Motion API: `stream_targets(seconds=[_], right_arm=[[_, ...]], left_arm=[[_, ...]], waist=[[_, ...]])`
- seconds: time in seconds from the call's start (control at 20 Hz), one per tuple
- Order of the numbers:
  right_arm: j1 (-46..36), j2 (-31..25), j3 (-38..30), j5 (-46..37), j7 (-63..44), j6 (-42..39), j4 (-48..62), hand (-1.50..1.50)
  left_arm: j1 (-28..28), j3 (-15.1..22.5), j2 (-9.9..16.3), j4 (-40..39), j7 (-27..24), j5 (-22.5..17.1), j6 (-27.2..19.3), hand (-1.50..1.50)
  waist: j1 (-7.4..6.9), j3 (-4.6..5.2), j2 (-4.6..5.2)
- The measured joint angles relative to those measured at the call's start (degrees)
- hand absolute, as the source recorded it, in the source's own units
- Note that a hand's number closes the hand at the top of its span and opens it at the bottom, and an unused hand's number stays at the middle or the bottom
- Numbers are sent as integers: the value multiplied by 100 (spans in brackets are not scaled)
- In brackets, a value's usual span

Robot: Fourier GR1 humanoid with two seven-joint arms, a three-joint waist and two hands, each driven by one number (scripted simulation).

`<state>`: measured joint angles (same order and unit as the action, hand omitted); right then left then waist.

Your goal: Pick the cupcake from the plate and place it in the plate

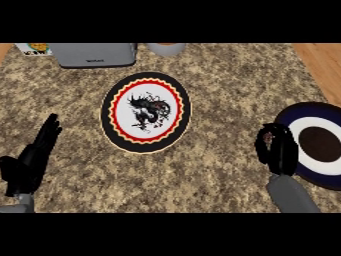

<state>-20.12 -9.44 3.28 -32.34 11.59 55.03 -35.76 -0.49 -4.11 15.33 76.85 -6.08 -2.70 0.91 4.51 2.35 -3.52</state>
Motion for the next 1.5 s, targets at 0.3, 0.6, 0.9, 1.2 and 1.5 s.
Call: stream_targets(seconds=[0.3, 0.6, 0.9, 1.2, 1.5], right_arm=[[-236, 597, 445, -626, -836, 198, -421, 150], [-742, 859, 868, -1397, -2054, 52, -677, 150], [-1606, 924, 1452, -2070, -3897, -753, -1000, 150], [-2677, 932, 2273, -2491, -6069, -1884, -1576, 150], [-3546, 911, 3054, -2158, -7077, -2164, -1275, 150]], left_arm=[[-20, 0, -21, 27, 27, -6, -15, 0], [-19, -9, 6, 50, 7, -39, 55, 0], [-103, 52, -7, 54, -6, -43, 142, 0], [-282, 166, -118, 11, -7, 11, 157, 0], [-481, 188, -163, -143, -111, 50, 235, 0]], waist=[[-39, -98, 64], [-133, -137, 103], [-290, -173, 157], [-458, -209, 253], [-658, -225, 357]])
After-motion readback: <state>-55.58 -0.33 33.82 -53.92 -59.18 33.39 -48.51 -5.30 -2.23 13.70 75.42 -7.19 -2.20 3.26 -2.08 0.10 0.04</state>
